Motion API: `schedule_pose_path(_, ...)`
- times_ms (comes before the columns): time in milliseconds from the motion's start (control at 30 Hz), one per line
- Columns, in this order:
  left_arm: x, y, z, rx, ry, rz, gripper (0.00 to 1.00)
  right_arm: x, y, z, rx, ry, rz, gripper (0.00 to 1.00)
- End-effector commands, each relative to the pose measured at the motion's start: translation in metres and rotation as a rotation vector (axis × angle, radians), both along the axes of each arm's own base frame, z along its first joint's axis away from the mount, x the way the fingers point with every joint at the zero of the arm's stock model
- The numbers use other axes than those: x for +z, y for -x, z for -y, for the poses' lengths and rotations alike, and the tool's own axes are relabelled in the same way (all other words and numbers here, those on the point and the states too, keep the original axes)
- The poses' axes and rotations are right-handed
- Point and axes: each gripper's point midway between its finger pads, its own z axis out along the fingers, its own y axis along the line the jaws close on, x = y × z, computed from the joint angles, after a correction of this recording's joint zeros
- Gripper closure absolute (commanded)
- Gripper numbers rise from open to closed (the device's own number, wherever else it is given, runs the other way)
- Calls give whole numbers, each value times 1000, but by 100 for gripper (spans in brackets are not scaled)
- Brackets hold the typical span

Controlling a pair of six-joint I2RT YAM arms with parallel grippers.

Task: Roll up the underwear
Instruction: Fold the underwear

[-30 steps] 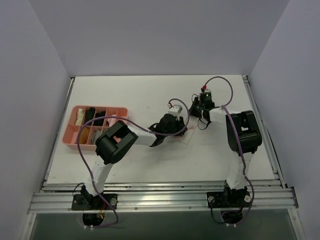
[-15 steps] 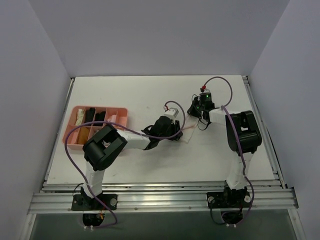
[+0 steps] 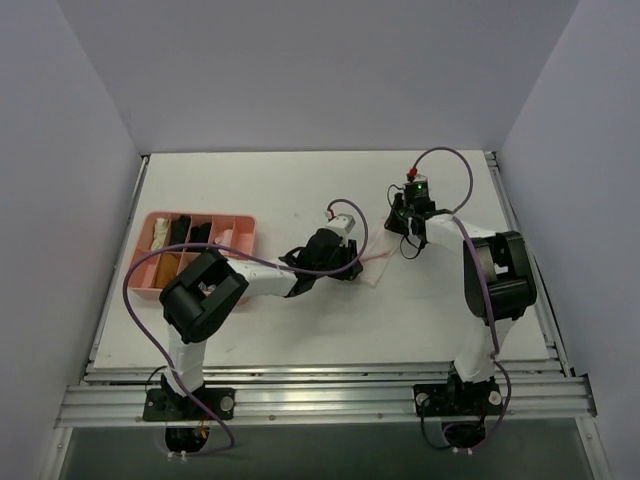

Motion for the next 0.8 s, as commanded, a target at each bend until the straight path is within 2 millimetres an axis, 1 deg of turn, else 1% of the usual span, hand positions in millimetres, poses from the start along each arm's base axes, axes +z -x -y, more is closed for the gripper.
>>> schedule_pose_path(0,19,4,16,-45,47,12,56,0,10,19,-56,59,-25,85)
schedule_pose_path(67,13,7,16,-49,31,0,56,-9,13,23,-71,74,-41,85)
schedule_pose_path(200,-6,11,7,-35,-12,-27,56,-26,20,26,-80,86,-73,86)
schedule_pose_path(333,-13,11,-1,-27,-45,-31,56,-27,24,29,-93,87,-77,86)
schedule_pose_path(400,-11,5,-6,-4,-56,-19,56,-25,26,28,-100,79,-78,86)
schedule_pose_path(433,-12,1,-12,11,-67,-27,56,-20,28,28,-105,73,-73,86)
schedule_pose_path(467,-10,-2,-15,20,-67,-27,56,-17,28,32,-134,83,-65,86)
schedule_pose_path(500,-9,-5,-18,29,-68,-34,56,-8,28,32,-141,75,-47,86)
schedule_pose_path(533,-3,-13,-27,52,-65,-35,56,-5,29,33,-147,77,-45,85)
schedule_pose_path(567,1,-15,-31,59,-61,-34,56,-2,31,32,-146,75,-40,85)
schedule_pose_path(600,7,-17,-35,66,-57,-25,56,3,30,31,-147,74,-30,85)
schedule_pose_path(633,21,-18,-39,77,-49,-8,56,10,30,33,-150,74,-17,85)
schedule_pose_path(667,25,-17,-41,79,-56,4,56,17,26,33,-152,76,-4,85)
schedule_pose_path(733,34,-10,-41,68,-64,2,55,21,23,38,-152,92,-1,85)
schedule_pose_path(767,36,-4,-35,47,-64,-4,55,23,20,39,-152,92,5,85)
